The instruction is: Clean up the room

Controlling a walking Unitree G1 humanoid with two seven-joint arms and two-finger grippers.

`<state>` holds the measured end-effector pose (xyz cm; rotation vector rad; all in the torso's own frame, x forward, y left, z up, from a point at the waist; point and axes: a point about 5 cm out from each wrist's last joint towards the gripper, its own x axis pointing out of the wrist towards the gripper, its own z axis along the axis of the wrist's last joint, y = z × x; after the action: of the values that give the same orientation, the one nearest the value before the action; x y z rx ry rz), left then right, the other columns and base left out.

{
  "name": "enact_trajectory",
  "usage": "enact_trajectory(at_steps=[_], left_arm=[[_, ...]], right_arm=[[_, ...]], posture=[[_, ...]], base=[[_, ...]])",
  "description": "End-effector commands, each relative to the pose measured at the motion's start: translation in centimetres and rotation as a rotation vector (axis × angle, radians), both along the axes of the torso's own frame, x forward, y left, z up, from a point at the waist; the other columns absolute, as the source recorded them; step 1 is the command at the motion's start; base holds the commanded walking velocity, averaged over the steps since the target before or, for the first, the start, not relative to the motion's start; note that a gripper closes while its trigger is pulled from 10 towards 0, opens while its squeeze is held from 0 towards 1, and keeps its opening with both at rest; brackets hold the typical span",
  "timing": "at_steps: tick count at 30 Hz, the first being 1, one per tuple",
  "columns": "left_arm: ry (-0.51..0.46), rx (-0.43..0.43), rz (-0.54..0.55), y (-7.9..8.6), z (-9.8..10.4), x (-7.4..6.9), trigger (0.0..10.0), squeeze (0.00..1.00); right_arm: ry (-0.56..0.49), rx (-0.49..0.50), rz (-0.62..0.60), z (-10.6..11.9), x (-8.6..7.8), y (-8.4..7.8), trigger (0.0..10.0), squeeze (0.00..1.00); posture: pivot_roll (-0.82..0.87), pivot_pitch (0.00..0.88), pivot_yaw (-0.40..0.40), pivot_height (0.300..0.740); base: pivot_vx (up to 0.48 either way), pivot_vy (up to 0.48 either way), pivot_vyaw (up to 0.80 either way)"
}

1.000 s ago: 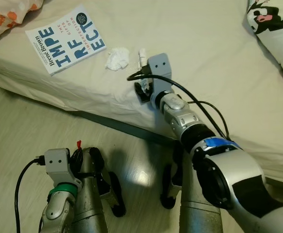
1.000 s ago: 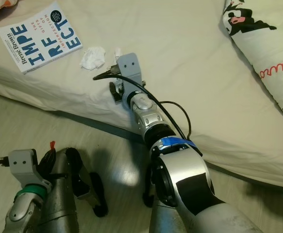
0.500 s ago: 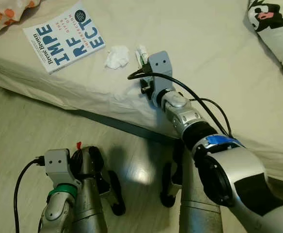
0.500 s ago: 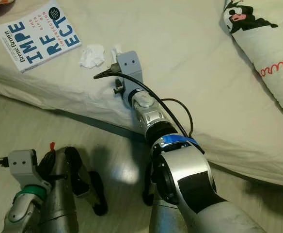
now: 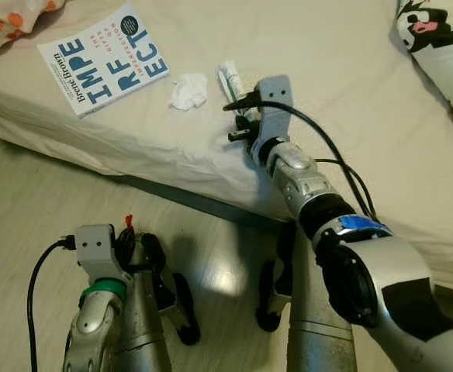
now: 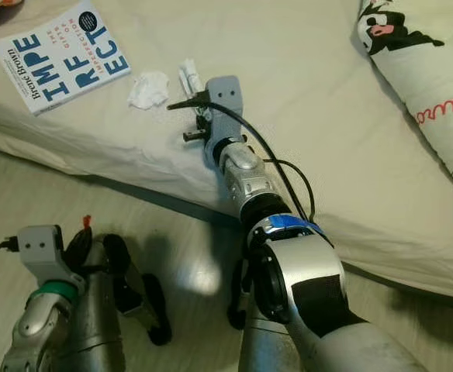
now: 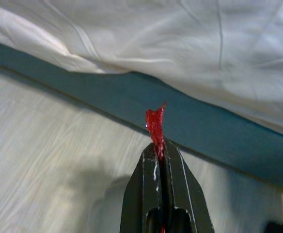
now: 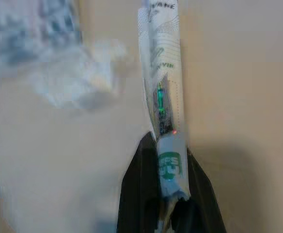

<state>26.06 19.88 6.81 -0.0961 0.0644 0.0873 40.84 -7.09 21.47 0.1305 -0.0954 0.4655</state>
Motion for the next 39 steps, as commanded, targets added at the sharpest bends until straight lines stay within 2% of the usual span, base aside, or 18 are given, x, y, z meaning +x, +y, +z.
enact_trajectory(at_steps=[1, 2, 3, 5, 6, 7, 8, 11, 12, 15, 21, 28, 31, 35, 37, 39], left_arm=[[0.035, -0.010, 0.030, 0.7, -1.0, -0.2, 10.0, 0.00], [0.023, -0.014, 0.039, 0.9, -0.7, 0.4, 10.0, 0.00], [0.013, -0.021, 0.053, 1.2, -0.5, 0.8, 10.0, 0.00], [0.008, -0.026, 0.062, 1.3, -0.4, 1.0, 10.0, 0.00], [0.013, -0.034, 0.090, 1.8, -0.5, 1.2, 10.0, 0.00], [0.013, -0.034, 0.090, 1.8, -0.5, 1.2, 10.0, 0.00], [0.020, -0.040, 0.109, 2.1, -0.7, 1.4, 10.0, 0.00], [0.075, -0.045, 0.219, 4.2, -1.7, 1.3, 10.0, 0.00], [0.075, -0.045, 0.219, 4.2, -1.7, 1.3, 10.0, 0.00], [0.142, -0.040, 0.323, 6.5, -2.8, 0.8, 10.0, 0.00], [0.226, -0.042, 0.391, 8.1, -4.1, 0.4, 10.0, 0.00], [0.318, -0.028, 0.353, 7.6, -6.2, -0.5, 10.0, 0.00], [0.448, -0.004, 0.323, 6.7, -8.7, -2.1, 10.0, 0.00], [0.494, -0.001, 0.318, 6.4, -9.5, -2.8, 10.0, 0.00], [0.577, 0.010, 0.315, 6.2, -10.8, -4.2, 10.0, 0.00], [0.602, 0.011, 0.313, 6.1, -11.2, -4.7, 10.0, 0.00]], right_arm=[[-0.049, 0.067, 0.062, 0.3, -0.3, -0.3, 0.0, 0.00], [-0.076, 0.096, 0.102, 0.5, -0.5, -0.4, 0.0, 0.00], [-0.093, 0.111, 0.136, 0.5, -0.8, -0.5, 0.0, 0.00], [-0.098, 0.117, 0.153, 0.4, -1.0, -0.6, 0.0, 0.00], [-0.085, 0.117, 0.170, -0.6, -1.4, -0.7, 0.0, 0.00], [-0.085, 0.117, 0.170, -0.6, -1.4, -0.7, 0.0, 0.00], [-0.071, 0.116, 0.178, -1.3, -1.6, -0.8, 0.0, 0.00], [0.027, 0.056, 0.199, -6.0, -3.2, -1.0, 0.0, 0.00], [0.027, 0.056, 0.199, -6.0, -3.2, -1.0, 0.0, 0.00], [0.116, -0.015, 0.232, -10.0, -5.0, -0.9, 0.0, 0.00], [0.175, -0.044, 0.241, -12.1, -6.1, -1.3, 0.0, 0.00], [0.198, -0.053, 0.238, -12.7, -6.4, -1.5, 0.0, 0.00], [0.230, -0.061, 0.226, -13.5, -6.7, -1.6, 0.0, 0.00], [0.243, -0.066, 0.223, -13.9, -6.9, -1.6, 0.0, 0.00], [0.279, -0.081, 0.211, -14.8, -7.3, -1.8, 0.0, 0.00], [0.292, -0.085, 0.207, -15.1, -7.4, -1.8, 0.0, 0.00]], posture=[[0.01, 0.293, 0.014, 0.507], [0.00, 0.248, 0.010, 0.512], [-0.01, 0.241, 0.010, 0.517], [-0.01, 0.241, 0.010, 0.522], [-0.01, 0.197, 0.012, 0.527], [-0.01, 0.197, 0.012, 0.527], [-0.02, 0.190, 0.013, 0.532], [-0.03, 0.138, 0.021, 0.547], [-0.03, 0.138, 0.021, 0.547], [-0.04, 0.103, 0.021, 0.562], [-0.05, 0.070, 0.027, 0.577], [-0.06, 0.044, 0.039, 0.597], [-0.06, 0.023, 0.048, 0.612], [-0.06, 0.023, 0.048, 0.627], [-0.05, 0.019, 0.052, 0.637], [-0.05, 0.019, 0.052, 0.642]], base=[[0.000, 0.000, 0.00], [0.000, 0.000, 0.00], [0.000, 0.000, 0.00], [0.000, 0.000, 0.00], [0.000, 0.000, 0.00], [0.000, 0.000, 0.00], [0.000, 0.000, 0.00], [0.000, 0.000, 0.00], [0.000, 0.000, 0.00], [0.000, 0.000, 0.00], [-0.240, 0.000, 0.00], [0.000, 0.000, 0.00], [0.000, 0.000, 0.00], [0.000, 0.000, 0.00], [-0.186, 0.000, 0.00], [-0.371, 0.000, 0.00]])
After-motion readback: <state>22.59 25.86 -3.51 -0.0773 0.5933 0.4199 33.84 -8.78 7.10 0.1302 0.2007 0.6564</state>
